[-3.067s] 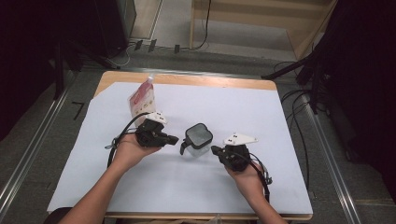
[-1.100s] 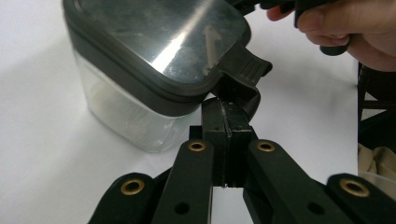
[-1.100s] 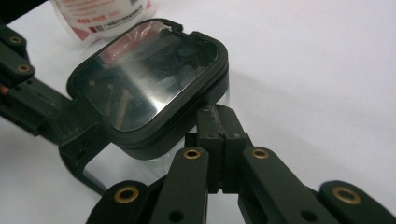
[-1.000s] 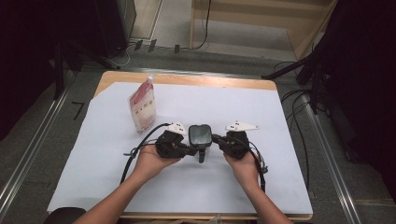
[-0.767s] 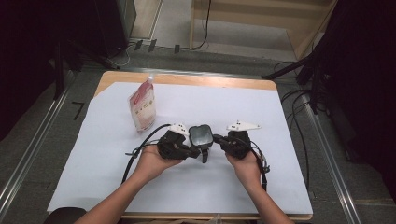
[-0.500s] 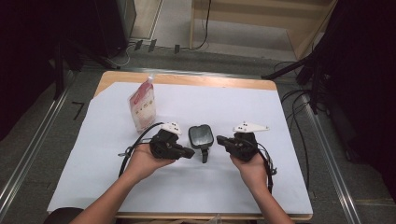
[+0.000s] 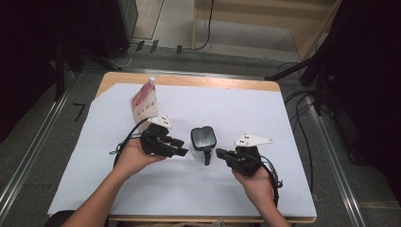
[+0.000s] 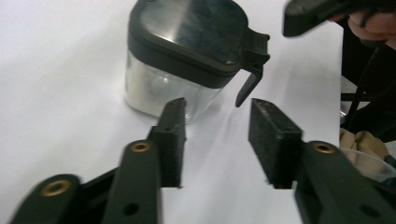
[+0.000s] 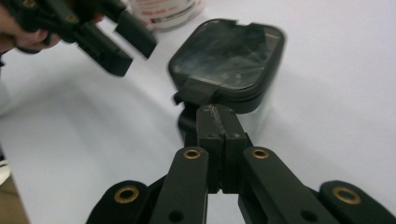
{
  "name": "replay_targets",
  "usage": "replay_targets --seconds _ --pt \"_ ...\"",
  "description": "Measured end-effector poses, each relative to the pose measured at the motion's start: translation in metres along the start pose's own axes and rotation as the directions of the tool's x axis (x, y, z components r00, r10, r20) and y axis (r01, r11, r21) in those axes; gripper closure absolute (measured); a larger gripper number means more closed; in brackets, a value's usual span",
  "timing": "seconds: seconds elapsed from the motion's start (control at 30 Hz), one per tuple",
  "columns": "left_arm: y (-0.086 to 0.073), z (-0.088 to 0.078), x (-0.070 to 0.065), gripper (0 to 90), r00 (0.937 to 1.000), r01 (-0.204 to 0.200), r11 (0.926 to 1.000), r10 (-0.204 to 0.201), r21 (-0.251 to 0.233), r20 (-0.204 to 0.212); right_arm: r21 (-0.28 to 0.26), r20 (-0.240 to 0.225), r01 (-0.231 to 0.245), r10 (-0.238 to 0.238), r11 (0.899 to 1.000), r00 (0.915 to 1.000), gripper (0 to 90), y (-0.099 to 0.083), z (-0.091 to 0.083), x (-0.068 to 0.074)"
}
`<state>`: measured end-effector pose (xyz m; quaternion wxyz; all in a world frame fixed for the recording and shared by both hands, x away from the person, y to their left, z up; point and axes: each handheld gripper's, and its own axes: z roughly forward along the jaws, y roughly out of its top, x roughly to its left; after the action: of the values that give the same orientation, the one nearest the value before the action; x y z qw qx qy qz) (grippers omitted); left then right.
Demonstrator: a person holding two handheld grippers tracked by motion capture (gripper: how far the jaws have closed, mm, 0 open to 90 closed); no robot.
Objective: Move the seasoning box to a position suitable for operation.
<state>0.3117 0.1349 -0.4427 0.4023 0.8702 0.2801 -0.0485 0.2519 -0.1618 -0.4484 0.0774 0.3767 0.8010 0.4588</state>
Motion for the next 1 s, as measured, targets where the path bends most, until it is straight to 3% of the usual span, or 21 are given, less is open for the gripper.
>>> replay_targets --seconds 0.03,0.13,0.5,1.0 --pt "-0.002 -0.001 0.004 47.0 0.9997 -0.004 1.0000 0.004 -0.008 -0.024 0.008 -0.010 0.012 -0.012 1.000 0.9999 90.0 -0.001 0.002 0.005" --pt "-0.003 -0.002 0.008 43.1 0.9991 -0.013 0.9999 0.012 -0.010 -0.040 0.016 -0.022 0.020 -0.019 1.000 0.9996 90.0 -0.002 0.006 0.011" --pt "-0.004 -0.005 0.011 40.9 0.9987 -0.008 0.9997 0.007 -0.022 -0.051 0.054 -0.058 0.044 -0.041 0.998 0.9975 90.0 -0.006 0.025 0.024" --pt "-0.004 -0.006 0.011 41.2 0.9989 -0.015 0.9996 0.014 -0.023 -0.045 0.090 -0.058 0.023 -0.018 0.996 0.9982 90.0 -0.012 0.046 0.020"
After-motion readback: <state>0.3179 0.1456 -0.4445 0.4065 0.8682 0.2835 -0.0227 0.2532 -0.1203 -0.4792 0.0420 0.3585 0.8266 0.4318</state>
